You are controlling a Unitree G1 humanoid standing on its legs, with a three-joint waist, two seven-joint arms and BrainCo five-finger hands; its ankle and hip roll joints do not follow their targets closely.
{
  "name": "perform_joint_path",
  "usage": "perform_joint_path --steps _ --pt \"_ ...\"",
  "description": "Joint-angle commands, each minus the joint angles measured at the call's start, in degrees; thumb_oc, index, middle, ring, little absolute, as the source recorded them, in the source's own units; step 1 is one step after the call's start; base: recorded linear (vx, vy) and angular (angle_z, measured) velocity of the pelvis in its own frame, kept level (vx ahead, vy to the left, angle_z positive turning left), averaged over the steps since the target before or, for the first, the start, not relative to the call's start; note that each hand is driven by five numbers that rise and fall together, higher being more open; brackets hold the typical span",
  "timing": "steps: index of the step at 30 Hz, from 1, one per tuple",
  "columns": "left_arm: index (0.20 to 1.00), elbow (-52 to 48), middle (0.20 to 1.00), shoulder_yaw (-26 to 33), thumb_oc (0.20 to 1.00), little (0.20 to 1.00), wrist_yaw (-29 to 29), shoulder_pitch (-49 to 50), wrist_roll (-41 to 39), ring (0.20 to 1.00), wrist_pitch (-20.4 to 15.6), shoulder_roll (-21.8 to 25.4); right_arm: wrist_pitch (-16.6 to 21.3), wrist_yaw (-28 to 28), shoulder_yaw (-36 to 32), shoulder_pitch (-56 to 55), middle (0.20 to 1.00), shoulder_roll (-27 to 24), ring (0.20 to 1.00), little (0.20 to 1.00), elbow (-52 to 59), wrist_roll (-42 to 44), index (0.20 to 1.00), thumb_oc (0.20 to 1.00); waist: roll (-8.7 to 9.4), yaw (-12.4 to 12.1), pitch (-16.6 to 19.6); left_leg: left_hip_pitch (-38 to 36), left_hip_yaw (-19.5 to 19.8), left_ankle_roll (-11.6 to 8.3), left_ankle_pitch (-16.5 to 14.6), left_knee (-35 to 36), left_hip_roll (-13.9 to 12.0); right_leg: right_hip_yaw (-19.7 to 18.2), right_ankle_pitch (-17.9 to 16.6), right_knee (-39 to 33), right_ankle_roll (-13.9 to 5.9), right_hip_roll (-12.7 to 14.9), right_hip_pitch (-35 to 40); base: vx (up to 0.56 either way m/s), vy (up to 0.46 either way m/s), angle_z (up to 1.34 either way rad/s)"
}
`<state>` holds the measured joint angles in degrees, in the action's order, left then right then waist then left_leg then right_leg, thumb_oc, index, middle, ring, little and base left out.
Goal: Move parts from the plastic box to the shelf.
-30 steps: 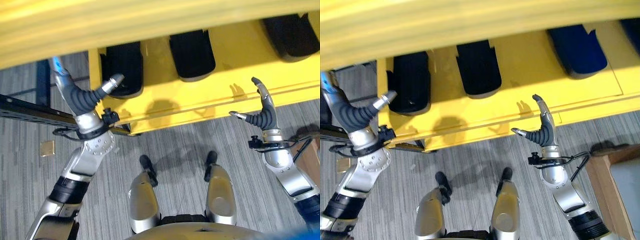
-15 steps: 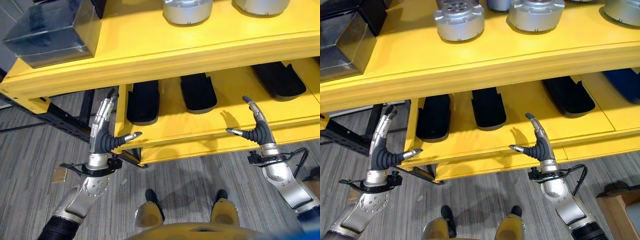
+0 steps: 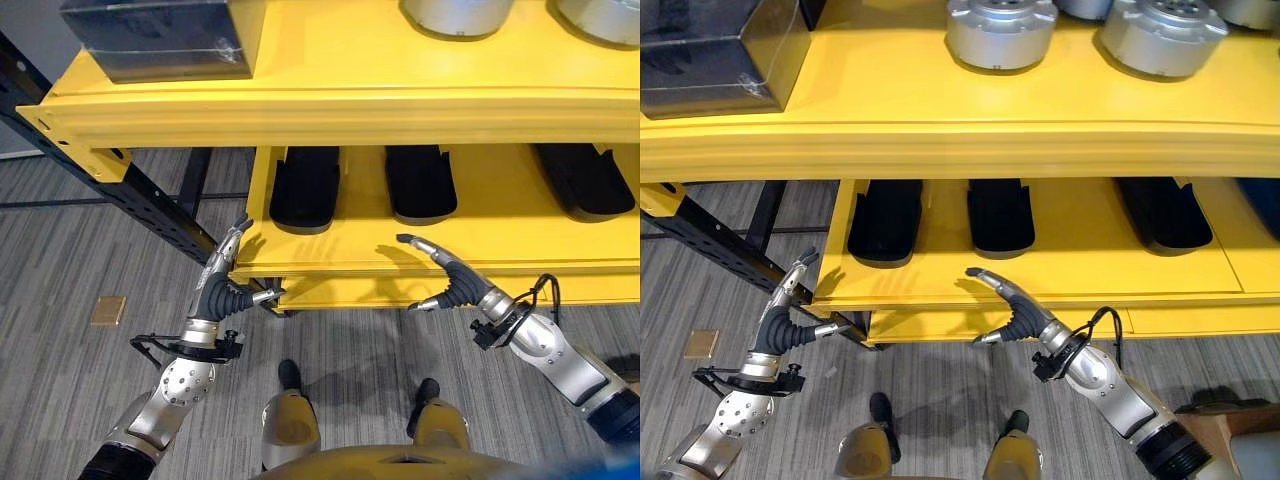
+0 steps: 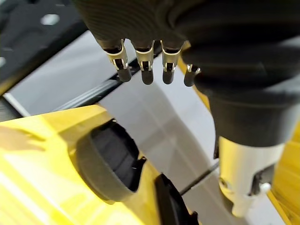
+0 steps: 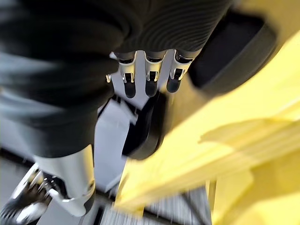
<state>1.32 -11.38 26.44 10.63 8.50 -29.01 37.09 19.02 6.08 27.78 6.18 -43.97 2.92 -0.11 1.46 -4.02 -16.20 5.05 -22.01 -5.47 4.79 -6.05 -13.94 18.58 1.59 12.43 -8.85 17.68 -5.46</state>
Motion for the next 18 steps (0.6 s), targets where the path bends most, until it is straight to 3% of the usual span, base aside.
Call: perform_joint_path --steps 1,6,14,18 --pt "1.0 -2.78 1.0 2.82 1.0 1.0 4.7 -2.29 -2.35 1.0 -2.55 2.26 3.41 4.43 0.41 4.59 1.0 -1.9 1.0 1.0 3.54 3.48 1.0 1.0 2.05 -0.91 -2.91 -0.59 -2.29 2.37 -8.35 -7.7 2.59 8.58 4.86 1.83 4.3 -5.19 4.28 -0.07 -0.007 0.13" --pt "1.0 -3.1 1.0 3.75 1.0 1.0 7.7 -3.14 -3.12 1.0 -3.22 1.42 1.7 4.21 3.52 8.54 1.0 -1.22 1.0 1.0 2.78 2.66 1.0 1.0 1.93 -1.69 -3.41 -0.14 -2.44 2.26 -8.51 -8.21 2.36 9.19 5.2 2.43 4.48 -4.74 3.92 -0.04 0.013 0.04" --pt "1.0 -6.22 1.0 6.83 1.0 1.0 17.62 -4.87 -3.69 1.0 -4.9 -1.23 -1.1 5.37 9.07 16.6 1.0 2.46 1.0 1.0 0.03 1.61 1.0 1.0 1.23 -3.87 -4.08 0.51 -1.46 2.2 -8.84 -8.82 2.81 10.03 6.11 4.1 4.75 -3.97 3.41 -0.01 0.014 0.01" --pt "1.0 -6.97 1.0 7.52 1.0 1.0 17.69 -5.88 -4.86 1.0 -4.64 -3.0 -2.06 3.84 11.56 19.93 1.0 5.21 1.0 1.0 -2.68 0.7 1.0 1.0 0.98 -4.79 -4.36 0.74 -1.06 2.16 -9.02 -9.07 2.96 10.75 6.47 4.71 4.85 -3.6 3.38 0.0 0.011 0.03"
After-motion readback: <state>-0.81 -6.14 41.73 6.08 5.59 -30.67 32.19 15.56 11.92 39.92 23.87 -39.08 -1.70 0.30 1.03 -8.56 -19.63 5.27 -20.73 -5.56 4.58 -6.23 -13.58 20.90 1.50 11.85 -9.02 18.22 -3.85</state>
